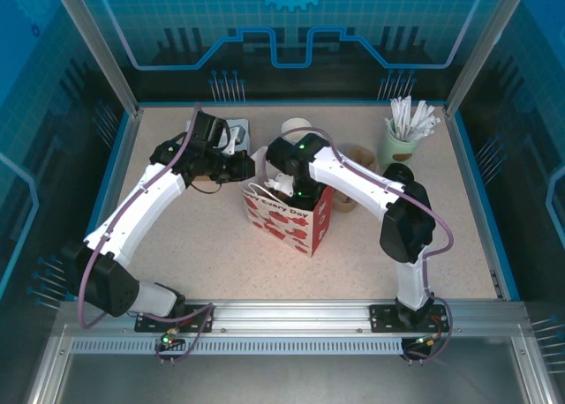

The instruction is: Pack the takeout coffee

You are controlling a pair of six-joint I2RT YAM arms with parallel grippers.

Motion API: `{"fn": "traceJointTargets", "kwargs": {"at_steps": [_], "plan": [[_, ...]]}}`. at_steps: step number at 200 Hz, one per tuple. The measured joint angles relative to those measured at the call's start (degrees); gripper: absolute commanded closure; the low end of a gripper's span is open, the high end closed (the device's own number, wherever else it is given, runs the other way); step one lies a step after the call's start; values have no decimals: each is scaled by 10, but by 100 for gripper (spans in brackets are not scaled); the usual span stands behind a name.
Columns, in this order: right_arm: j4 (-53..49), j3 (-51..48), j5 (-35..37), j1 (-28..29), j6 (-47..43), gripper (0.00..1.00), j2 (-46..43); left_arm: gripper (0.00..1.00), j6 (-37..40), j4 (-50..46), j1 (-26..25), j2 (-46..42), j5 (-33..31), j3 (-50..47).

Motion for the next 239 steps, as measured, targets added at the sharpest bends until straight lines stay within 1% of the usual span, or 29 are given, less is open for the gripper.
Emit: {"fn": "traceJointTargets", "kwargs": {"at_steps": [106, 124, 239], "plan": [[24, -33, -2, -5, -12, 23, -16, 88, 0, 0, 0, 0, 0, 0], [24, -35, -3, -7, -13, 23, -17, 85, 0, 0, 0, 0, 0, 0], [24, -45, -2, -7, -17, 23, -19, 85, 0, 0, 0, 1, -2, 1]]}}
